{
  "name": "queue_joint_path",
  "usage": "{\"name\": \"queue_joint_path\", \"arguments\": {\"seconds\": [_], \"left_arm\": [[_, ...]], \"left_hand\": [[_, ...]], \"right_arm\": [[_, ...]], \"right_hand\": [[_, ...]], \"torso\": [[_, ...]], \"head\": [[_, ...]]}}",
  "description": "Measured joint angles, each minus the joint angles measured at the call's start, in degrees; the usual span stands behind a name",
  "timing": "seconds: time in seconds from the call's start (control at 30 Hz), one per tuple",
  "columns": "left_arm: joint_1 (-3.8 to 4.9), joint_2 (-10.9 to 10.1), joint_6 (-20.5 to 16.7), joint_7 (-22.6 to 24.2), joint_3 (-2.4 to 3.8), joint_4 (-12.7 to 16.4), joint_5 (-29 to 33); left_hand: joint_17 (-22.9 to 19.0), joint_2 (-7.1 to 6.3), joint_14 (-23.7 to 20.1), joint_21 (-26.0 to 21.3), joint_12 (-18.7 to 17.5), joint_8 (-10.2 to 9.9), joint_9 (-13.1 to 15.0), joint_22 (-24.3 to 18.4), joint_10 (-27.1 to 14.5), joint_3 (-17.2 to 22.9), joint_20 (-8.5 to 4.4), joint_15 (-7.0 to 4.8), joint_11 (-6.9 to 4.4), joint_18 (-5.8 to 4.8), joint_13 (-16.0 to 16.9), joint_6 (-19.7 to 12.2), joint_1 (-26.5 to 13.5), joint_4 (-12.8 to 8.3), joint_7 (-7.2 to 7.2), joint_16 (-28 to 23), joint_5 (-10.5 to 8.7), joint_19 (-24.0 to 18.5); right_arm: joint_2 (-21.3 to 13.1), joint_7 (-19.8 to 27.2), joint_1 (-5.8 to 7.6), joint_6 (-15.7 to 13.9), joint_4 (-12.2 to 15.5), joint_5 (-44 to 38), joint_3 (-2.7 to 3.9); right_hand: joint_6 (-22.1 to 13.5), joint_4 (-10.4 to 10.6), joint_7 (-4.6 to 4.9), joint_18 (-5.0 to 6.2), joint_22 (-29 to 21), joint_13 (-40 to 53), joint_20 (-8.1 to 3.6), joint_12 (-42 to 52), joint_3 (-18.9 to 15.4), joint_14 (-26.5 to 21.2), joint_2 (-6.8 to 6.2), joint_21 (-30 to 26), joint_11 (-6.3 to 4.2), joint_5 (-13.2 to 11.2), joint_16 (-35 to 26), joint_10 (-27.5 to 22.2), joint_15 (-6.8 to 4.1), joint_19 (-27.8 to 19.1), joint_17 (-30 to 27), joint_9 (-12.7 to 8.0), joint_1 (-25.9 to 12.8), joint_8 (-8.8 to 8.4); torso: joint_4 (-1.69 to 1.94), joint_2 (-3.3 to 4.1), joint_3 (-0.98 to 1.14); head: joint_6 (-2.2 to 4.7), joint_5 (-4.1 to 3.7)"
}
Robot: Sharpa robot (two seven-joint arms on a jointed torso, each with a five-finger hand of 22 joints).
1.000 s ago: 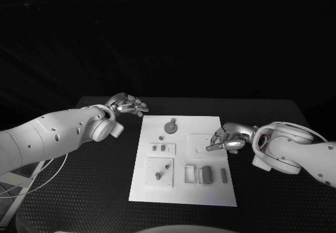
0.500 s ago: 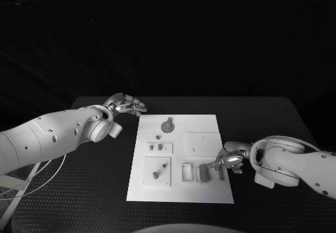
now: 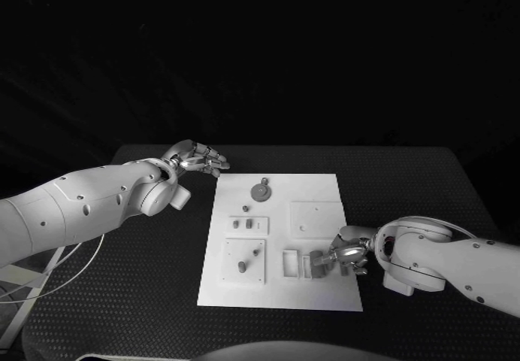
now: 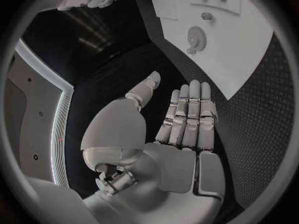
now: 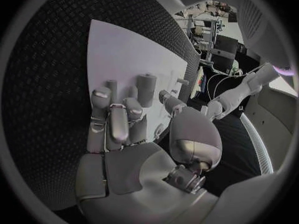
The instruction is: Assemble the parts on the task board
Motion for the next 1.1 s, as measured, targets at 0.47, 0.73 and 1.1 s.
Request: {"name": "queue_joint_path", "arguments": {"seconds": [0.47,0.73,1.1], "left_arm": [[-0.01,-0.11,0.23,0.01,-0.01,0.11,0.03],[-0.01,-0.11,0.30,0.01,-0.01,0.20,0.04],[-0.01,-0.19,0.33,0.01,-0.01,0.30,0.05]], "left_hand": [[0.05,0.22,0.00,0.00,0.00,0.00,-0.05,-0.05,0.00,0.00,0.00,0.00,0.00,0.00,0.00,-0.21,-0.22,0.00,0.21,-0.23,0.00,0.00],[0.11,0.22,0.00,0.00,0.00,0.00,-0.04,-0.04,0.00,0.00,0.00,0.00,0.00,0.00,0.00,-0.21,-0.22,0.00,0.21,-0.23,0.00,0.00],[0.16,0.22,0.00,0.00,0.00,0.00,-0.09,-0.05,0.00,0.00,0.00,0.00,0.00,0.00,0.00,-0.21,-0.21,0.00,0.21,-0.23,0.00,0.00]], "right_arm": [[1.68,0.25,-0.85,-0.02,-1.49,-1.32,0.18],[2.18,0.52,-0.86,0.00,-1.94,-1.46,0.22],[2.87,0.53,-0.93,-0.07,-2.46,-1.38,0.31]], "right_hand": [[0.09,0.47,-0.03,0.01,-0.01,-0.45,-0.18,-0.38,0.47,0.09,0.00,0.22,0.35,0.00,0.00,-0.32,0.09,-0.20,-0.49,0.22,0.00,-0.09],[0.10,-0.38,-0.02,-0.04,-0.01,-0.60,-0.17,-0.60,0.48,-0.11,1.64,0.50,0.32,0.00,0.00,-0.74,0.30,-0.22,-0.55,0.21,0.10,-0.09],[0.43,-5.89,0.30,-0.04,-0.01,-0.94,0.30,-0.67,-1.20,-0.27,5.09,0.81,0.52,0.00,-0.01,-0.94,0.46,-0.97,-0.89,0.20,0.27,-0.09]], "torso": [[-0.05,-0.07,-0.07],[-0.09,-0.07,-0.08],[-0.10,-0.09,-0.12]], "head": [[-0.53,0.49],[-0.74,0.52],[-1.06,0.59]]}}
